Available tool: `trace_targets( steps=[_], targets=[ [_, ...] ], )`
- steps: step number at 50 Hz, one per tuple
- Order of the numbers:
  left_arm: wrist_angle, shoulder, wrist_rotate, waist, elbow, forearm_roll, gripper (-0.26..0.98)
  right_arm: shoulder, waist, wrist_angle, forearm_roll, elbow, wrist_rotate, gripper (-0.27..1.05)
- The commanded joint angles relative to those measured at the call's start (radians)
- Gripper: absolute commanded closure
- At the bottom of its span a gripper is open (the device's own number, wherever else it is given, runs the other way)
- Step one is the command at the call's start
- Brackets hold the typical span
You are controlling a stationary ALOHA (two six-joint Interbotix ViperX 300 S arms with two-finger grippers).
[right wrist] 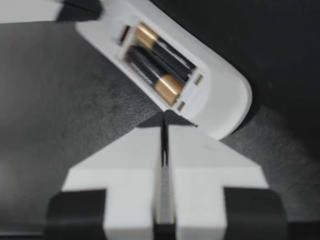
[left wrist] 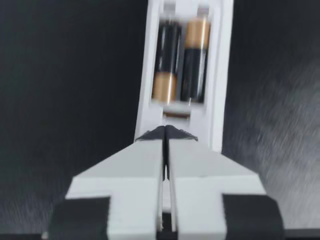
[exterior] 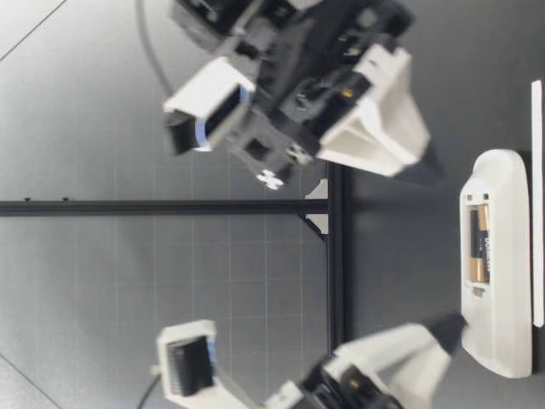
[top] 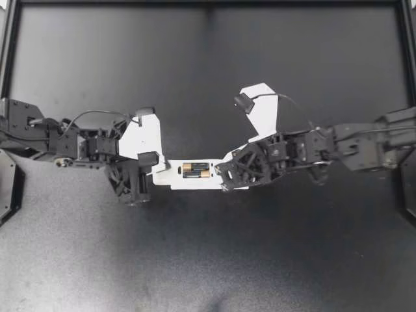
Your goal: Place the battery into the slot of the remote controller.
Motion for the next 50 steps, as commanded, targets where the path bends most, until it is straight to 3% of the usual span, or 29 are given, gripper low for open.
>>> trace_targets(
  steps=[1, 5, 12, 37, 50],
  targets=[
    [-0.026, -0.029, 0.002, -0.011, -0.038, 0.000, 0.88, -0.074, 0.000, 0.040, -0.121, -0.009, -0.002, 0.92],
    [-0.032, -0.020, 0.003, -0.021, -0.063, 0.000, 0.88, -0.104, 0.000, 0.109, -0.209, -0.009, -0.002, 0.92],
    [-0.032, 0.021, 0.003, -0.032, -0.098, 0.000, 0.88, -0.118, 0.000, 0.190, -0.270, -0.003, -0.002, 0.92],
    [-0.026, 0.198, -0.002, -0.043, -0.172, -0.002, 0.88, -0.121, 0.000, 0.169, -0.281, 0.011, -0.002, 0.92],
    [-0.015, 0.089, -0.008, -0.043, -0.150, -0.014, 0.88, -0.152, 0.000, 0.156, -0.337, 0.014, -0.020, 0.92]
  ],
)
